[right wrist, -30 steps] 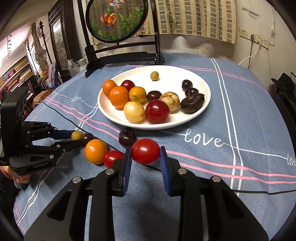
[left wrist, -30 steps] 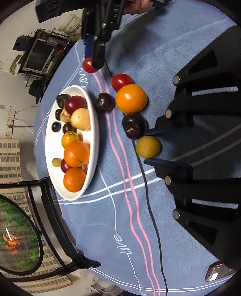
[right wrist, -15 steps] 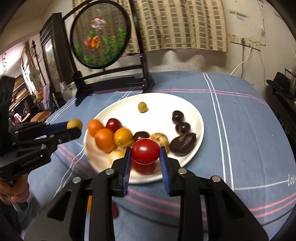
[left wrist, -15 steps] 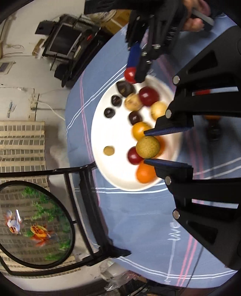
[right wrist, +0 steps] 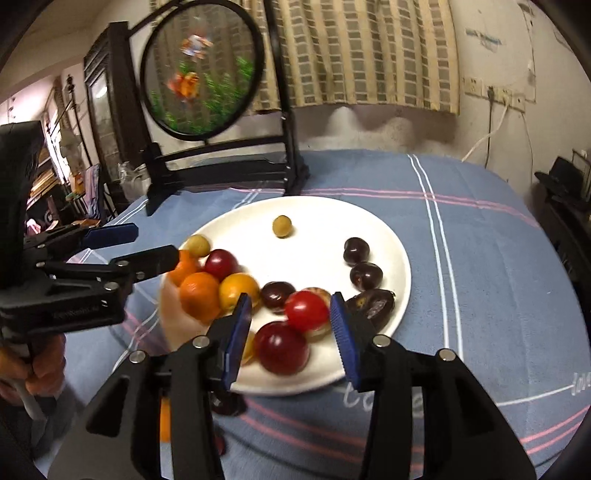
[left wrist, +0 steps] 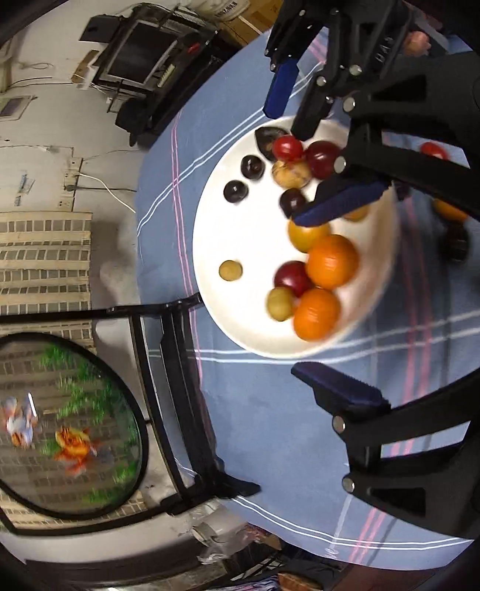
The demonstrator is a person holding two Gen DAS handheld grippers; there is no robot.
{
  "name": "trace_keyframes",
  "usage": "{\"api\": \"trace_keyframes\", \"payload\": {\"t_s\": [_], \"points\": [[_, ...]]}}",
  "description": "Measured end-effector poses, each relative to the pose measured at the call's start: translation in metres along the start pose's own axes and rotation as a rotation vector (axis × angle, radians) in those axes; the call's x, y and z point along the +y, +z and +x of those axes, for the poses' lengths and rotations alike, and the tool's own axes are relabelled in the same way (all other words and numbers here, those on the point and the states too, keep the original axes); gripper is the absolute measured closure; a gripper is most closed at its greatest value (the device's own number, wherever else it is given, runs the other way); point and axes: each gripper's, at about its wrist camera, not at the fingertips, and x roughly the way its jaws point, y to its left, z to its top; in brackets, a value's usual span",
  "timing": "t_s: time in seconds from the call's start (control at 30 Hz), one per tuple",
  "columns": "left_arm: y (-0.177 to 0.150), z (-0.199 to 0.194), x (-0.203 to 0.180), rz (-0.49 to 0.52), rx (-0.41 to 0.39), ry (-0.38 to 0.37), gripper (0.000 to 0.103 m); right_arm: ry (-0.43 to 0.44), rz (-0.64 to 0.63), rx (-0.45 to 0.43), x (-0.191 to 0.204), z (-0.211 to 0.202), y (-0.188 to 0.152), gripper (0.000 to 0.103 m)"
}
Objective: Organize fruits
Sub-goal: 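Lower the yellow fruit and red tomato onto the plate and open both tools, then grasp the dark cherry with the left tool while the right tool grasps another red tomato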
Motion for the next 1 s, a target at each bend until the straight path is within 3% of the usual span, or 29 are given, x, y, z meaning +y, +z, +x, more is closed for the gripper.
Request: {"api": "trace_keyframes", "payload": {"t_s": [0.13, 0.37, 0.67, 1.0], "points": [[-0.031, -0.033, 0.016, -0.025, -0.038, 0.038, 0.013, 0.071, -0.062, 0.065, 0.021, -0.016, -0.025, 0.059], [-0.08, -0.045, 0.048, -0.128, -0.004, 0.011, 0.013, 0.101, -0.184, 0.171, 0.054, -0.015, -0.062, 0.059], [-0.083, -0.048, 0.053, -0.142, -0.014, 0.01, 0.013, 0.083, -0.22, 0.245, 0.061, 0.005, -0.073, 0.064], [-0.084, -0.042, 0.053, -0.125, 0.005, 0.018, 0.013, 0.078, -0.212, 0.231, 0.06, 0.005, -0.073, 0.072]]}}
